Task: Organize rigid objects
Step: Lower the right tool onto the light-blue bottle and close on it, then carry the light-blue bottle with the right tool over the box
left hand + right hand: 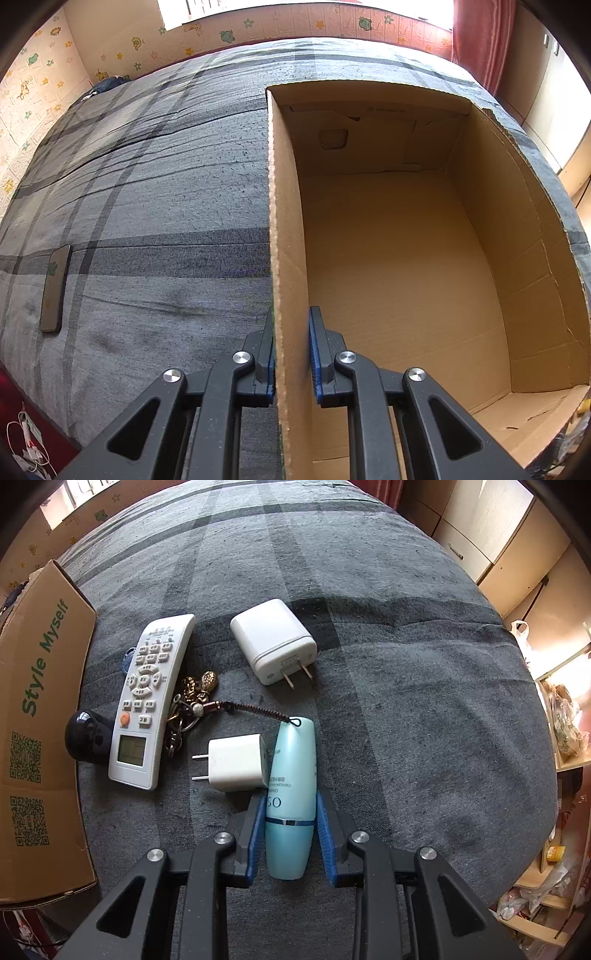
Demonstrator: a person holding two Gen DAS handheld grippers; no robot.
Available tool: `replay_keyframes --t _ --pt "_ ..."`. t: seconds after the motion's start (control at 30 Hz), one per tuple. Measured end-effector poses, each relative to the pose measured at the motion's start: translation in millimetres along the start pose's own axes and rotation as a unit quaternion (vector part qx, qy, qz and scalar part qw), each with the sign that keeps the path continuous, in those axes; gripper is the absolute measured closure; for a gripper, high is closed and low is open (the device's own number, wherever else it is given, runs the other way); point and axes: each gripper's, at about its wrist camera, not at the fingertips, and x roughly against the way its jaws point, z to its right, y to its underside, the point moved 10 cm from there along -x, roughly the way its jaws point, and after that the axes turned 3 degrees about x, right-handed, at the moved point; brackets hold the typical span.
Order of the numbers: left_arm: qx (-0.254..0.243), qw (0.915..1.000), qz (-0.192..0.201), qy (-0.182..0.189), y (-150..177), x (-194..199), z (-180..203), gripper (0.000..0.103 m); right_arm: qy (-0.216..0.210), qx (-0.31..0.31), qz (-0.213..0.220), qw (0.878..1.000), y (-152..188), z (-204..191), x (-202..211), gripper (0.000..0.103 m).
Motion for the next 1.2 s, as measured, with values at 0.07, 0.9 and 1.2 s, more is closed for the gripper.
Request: replay_keyframes --t 0.07,0.9,1.2 --pt "-0.001 1.0 0.0 -0.003 -0.1 0.0 0.5 0.088 -0.006 -0.001 0.002 1.0 -1.8 1.2 1.3 0.076" --pt "-0.008 0.9999 0.001 -0.007 -0.3 -0.3 1.7 0.088 -0.015 0.058 0.056 0.997 -19.9 -30.3 89.9 0.076" --pt "-0.007 1.0 0.001 -0.007 -0.3 -0.2 1.3 0.088 -0.025 0.091 0.082 0.992 -31.7 -56.9 122.0 0.076"
